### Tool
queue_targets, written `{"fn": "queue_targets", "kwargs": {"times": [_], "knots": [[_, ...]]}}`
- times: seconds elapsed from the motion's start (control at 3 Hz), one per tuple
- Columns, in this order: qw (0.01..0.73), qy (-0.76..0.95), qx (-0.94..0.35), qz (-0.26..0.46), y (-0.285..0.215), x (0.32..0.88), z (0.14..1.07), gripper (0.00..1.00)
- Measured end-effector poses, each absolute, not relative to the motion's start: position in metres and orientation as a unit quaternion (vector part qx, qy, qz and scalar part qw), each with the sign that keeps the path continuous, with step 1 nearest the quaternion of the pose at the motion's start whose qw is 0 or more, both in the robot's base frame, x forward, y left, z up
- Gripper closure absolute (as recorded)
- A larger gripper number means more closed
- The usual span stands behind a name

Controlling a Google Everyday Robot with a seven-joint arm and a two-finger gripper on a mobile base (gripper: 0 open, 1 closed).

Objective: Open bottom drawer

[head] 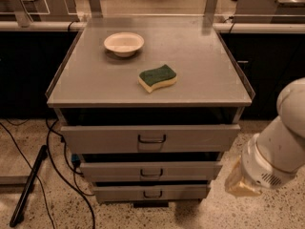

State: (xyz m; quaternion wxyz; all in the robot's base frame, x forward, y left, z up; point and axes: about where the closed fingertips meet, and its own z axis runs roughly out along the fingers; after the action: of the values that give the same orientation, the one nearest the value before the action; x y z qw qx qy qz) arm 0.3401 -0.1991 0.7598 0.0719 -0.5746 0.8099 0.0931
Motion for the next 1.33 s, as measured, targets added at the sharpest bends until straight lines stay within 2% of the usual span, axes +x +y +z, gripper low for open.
{"fn": "queue_targets", "kwargs": {"times": [0.33, 0.67, 1.0, 1.33], "knots": [[0.043, 0.831, -0.549, 0.085, -0.213, 0.324, 0.771, 0.49], [0.061, 0.841, -0.535, 0.048, -0.236, 0.336, 0.846, 0.24], [0.098, 0.842, -0.529, 0.027, -0.242, 0.353, 0.88, 0.02], [0.132, 0.844, -0.518, 0.045, -0.24, 0.359, 0.861, 0.0]]}}
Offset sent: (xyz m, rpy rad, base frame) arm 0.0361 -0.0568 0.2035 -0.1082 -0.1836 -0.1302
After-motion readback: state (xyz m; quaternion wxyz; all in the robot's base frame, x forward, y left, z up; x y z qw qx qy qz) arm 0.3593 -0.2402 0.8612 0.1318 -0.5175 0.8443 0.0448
